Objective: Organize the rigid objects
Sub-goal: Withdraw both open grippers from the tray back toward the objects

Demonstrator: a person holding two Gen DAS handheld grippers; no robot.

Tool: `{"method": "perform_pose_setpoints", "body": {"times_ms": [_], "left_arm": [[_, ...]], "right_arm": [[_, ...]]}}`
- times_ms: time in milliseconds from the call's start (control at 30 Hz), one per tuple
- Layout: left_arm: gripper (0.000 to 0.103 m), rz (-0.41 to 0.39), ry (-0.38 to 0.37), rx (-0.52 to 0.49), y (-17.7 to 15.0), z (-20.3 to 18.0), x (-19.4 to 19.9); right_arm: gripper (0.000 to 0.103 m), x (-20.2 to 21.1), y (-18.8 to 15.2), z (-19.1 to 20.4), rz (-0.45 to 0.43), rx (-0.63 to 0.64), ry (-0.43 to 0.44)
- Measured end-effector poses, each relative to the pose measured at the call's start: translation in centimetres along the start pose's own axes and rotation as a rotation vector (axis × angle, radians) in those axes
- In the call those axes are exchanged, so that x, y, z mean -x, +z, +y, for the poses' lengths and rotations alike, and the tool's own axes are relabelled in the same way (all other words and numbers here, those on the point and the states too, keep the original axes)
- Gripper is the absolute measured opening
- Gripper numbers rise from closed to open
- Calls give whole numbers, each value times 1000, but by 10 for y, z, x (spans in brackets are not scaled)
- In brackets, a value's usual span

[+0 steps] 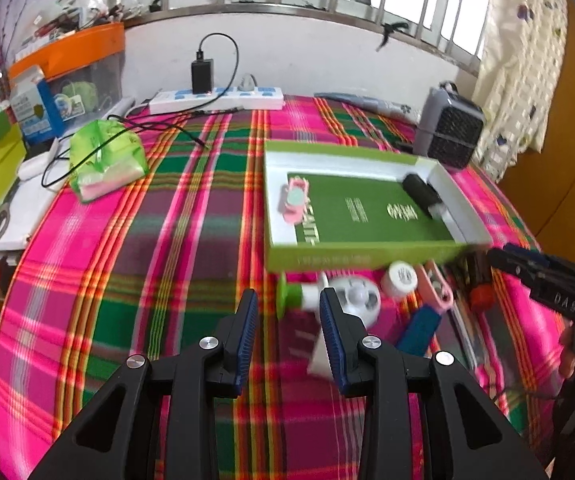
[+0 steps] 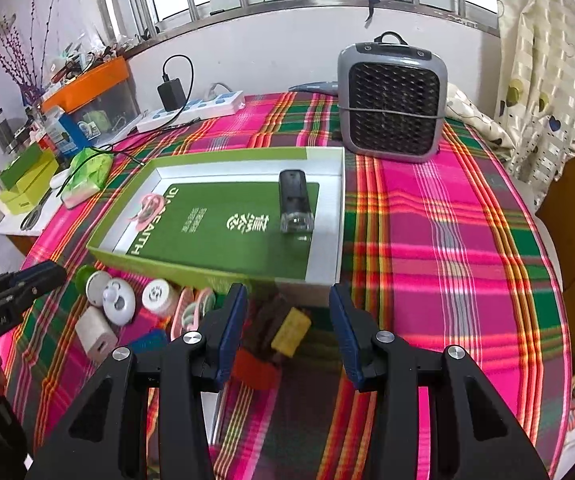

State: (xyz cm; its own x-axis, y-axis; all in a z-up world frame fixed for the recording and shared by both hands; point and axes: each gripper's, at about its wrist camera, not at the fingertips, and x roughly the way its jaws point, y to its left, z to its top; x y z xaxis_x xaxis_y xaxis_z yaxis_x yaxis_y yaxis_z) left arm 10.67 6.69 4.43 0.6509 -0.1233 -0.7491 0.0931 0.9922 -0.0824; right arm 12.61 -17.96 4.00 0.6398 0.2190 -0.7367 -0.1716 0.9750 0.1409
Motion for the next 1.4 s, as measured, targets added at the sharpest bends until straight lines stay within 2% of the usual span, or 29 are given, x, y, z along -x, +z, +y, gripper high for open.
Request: {"method": "perform_pose_setpoints", "body": {"times_ms": [133, 367, 633, 867, 1300, 1400], "left_arm": [[31, 21, -19, -28, -16, -12, 4], [31, 28, -17, -79, -35, -32, 12], [31, 64, -7, -101, -44, -42, 2], [31, 97, 35, -77, -49, -29, -7], [31, 94, 106, -9, -48, 7, -4], [31, 86, 86, 1, -48, 10, -1]], "right_arm": [[52, 3, -9, -1, -4, -16, 11], [52, 4, -23, 0, 3, -12, 21], [52, -4, -28, 4, 25, 7, 12], [52, -4, -28, 5, 28, 19, 16], [52, -3, -28, 2, 28, 11, 13], [52, -3, -28, 2, 28, 12, 12]]}}
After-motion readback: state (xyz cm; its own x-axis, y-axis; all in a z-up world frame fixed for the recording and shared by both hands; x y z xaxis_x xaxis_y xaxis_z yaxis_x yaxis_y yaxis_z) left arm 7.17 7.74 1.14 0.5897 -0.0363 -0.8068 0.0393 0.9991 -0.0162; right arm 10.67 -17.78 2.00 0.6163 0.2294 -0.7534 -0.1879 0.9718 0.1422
